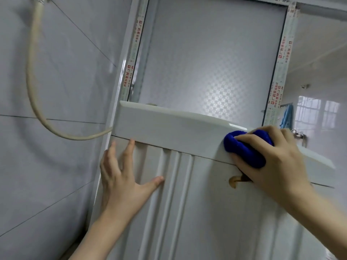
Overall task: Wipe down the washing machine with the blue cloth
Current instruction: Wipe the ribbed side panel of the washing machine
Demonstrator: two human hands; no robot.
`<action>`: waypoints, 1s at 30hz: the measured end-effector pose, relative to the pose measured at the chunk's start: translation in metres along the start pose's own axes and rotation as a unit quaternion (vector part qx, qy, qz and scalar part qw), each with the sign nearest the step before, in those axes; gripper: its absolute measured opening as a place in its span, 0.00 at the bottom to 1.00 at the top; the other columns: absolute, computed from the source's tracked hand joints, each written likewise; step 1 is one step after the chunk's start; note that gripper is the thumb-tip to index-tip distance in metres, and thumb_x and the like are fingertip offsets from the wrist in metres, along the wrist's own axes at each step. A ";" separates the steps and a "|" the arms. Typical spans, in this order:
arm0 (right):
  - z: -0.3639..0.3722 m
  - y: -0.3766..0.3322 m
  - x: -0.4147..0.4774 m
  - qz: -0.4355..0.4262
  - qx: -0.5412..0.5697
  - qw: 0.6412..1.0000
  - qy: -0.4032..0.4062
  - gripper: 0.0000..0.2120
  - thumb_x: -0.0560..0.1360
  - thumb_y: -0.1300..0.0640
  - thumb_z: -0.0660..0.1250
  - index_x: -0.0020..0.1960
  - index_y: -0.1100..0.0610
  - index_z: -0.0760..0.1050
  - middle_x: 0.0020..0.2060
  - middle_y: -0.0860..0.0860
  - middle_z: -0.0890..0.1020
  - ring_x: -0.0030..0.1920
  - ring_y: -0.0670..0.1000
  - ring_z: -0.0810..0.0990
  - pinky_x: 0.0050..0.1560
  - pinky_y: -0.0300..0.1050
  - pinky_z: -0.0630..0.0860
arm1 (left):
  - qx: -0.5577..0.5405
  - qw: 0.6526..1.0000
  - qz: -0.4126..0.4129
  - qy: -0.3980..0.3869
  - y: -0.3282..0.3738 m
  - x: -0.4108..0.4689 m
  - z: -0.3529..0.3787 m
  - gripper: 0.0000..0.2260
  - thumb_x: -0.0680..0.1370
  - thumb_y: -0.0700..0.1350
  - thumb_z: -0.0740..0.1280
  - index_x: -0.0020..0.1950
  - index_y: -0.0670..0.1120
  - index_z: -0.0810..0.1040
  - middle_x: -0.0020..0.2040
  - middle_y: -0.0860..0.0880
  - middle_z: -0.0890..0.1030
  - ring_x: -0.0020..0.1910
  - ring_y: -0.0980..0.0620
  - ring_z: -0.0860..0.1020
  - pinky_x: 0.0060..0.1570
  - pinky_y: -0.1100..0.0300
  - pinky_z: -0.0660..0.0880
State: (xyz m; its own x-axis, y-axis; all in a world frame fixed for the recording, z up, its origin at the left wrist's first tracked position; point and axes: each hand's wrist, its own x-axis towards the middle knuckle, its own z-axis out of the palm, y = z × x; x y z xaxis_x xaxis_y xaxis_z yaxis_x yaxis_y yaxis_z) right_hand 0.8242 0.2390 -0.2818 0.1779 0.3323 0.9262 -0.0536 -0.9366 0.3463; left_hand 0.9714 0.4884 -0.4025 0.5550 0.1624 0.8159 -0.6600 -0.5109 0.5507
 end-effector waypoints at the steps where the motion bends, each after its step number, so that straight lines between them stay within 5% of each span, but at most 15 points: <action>1: 0.012 -0.015 0.013 -0.005 0.008 1.000 0.004 0.13 0.70 0.50 0.75 0.51 0.54 0.84 0.48 0.56 0.79 0.45 0.61 0.72 0.44 0.45 0.64 | 0.000 1.000 -0.004 0.000 0.000 0.001 0.000 0.48 0.60 0.75 0.61 0.78 0.62 0.51 0.80 0.46 0.50 0.76 0.42 0.51 0.73 0.36 0.58; 7: 0.070 -0.099 0.083 -0.073 0.024 0.997 -0.007 0.12 0.68 0.51 0.76 0.49 0.53 0.81 0.46 0.55 0.77 0.44 0.60 0.72 0.30 0.43 0.65 | -0.035 0.999 -0.004 0.036 -0.010 0.003 -0.008 0.47 0.62 0.72 0.66 0.78 0.56 0.58 0.76 0.47 0.59 0.74 0.45 0.59 0.72 0.45 0.63; 12: 0.029 -0.050 0.035 -0.068 0.047 0.996 -0.035 0.16 0.73 0.44 0.68 0.53 0.53 0.83 0.49 0.55 0.77 0.47 0.61 0.71 0.39 0.50 0.71 | -0.063 0.995 -0.070 -0.014 -0.032 0.005 -0.026 0.51 0.65 0.60 0.78 0.81 0.51 0.55 0.77 0.50 0.57 0.76 0.50 0.57 0.72 0.60 0.55; 16: 0.026 -0.050 0.027 -0.020 0.025 0.999 -0.015 0.13 0.72 0.49 0.73 0.52 0.55 0.83 0.47 0.57 0.76 0.46 0.60 0.70 0.44 0.47 0.63 | -0.060 0.992 -0.088 -0.067 -0.043 0.007 -0.028 0.51 0.67 0.58 0.78 0.81 0.55 0.51 0.76 0.57 0.55 0.76 0.54 0.55 0.72 0.58 0.59; 24: 0.106 -0.170 0.105 -0.102 0.053 0.993 -0.017 0.13 0.65 0.53 0.77 0.45 0.58 0.79 0.44 0.56 0.77 0.43 0.60 0.72 0.29 0.48 0.72 | -0.088 0.993 -0.075 -0.035 -0.052 0.010 -0.025 0.45 0.67 0.53 0.79 0.79 0.53 0.60 0.70 0.55 0.63 0.71 0.52 0.66 0.67 0.52 0.70; 30: 0.052 -0.094 0.048 -0.048 0.044 0.997 -0.031 0.13 0.70 0.51 0.77 0.52 0.53 0.83 0.48 0.55 0.77 0.45 0.60 0.71 0.41 0.47 0.68 | -0.138 0.986 -0.085 -0.034 -0.060 0.011 -0.024 0.43 0.65 0.51 0.81 0.76 0.58 0.64 0.68 0.56 0.65 0.70 0.52 0.67 0.70 0.50 0.69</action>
State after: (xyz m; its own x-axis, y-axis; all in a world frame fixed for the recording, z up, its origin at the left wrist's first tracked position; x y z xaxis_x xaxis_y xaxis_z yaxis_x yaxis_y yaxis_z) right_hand 0.8891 0.3370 -0.2771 0.2378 0.4162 0.8776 0.0532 -0.9078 0.4161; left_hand 1.0048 0.5412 -0.4219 0.6961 0.1638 0.6990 -0.6618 -0.2310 0.7132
